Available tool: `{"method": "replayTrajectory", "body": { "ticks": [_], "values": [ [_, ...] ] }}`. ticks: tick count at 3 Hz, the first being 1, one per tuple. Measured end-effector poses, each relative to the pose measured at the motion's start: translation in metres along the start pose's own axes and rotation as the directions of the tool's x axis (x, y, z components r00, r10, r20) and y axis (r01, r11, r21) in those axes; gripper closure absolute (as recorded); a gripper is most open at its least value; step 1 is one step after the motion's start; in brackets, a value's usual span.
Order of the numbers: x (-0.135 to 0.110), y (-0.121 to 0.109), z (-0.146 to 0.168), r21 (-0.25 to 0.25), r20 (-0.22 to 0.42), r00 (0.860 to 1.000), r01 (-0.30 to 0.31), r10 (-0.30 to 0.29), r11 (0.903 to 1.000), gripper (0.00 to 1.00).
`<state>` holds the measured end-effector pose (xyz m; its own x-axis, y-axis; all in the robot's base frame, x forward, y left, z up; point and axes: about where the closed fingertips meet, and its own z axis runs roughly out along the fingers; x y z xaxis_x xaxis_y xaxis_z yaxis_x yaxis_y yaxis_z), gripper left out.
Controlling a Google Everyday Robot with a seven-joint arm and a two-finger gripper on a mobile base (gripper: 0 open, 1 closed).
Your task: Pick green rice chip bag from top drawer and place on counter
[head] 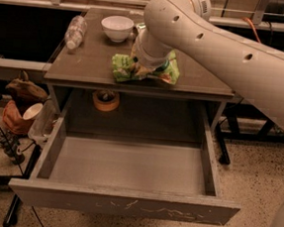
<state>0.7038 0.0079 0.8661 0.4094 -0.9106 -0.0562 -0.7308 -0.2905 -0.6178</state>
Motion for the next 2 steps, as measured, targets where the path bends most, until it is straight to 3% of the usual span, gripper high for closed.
{"method": "replayTrajectory", "body": {
  "ticks": [1,2],
  "values": [
    [0.0,0.0,0.0,0.0,0.0,1.0,0.0,0.0,1.0,0.13],
    [0.0,0.0,0.0,0.0,0.0,1.0,0.0,0.0,1.0,0.0]
  ]
}}
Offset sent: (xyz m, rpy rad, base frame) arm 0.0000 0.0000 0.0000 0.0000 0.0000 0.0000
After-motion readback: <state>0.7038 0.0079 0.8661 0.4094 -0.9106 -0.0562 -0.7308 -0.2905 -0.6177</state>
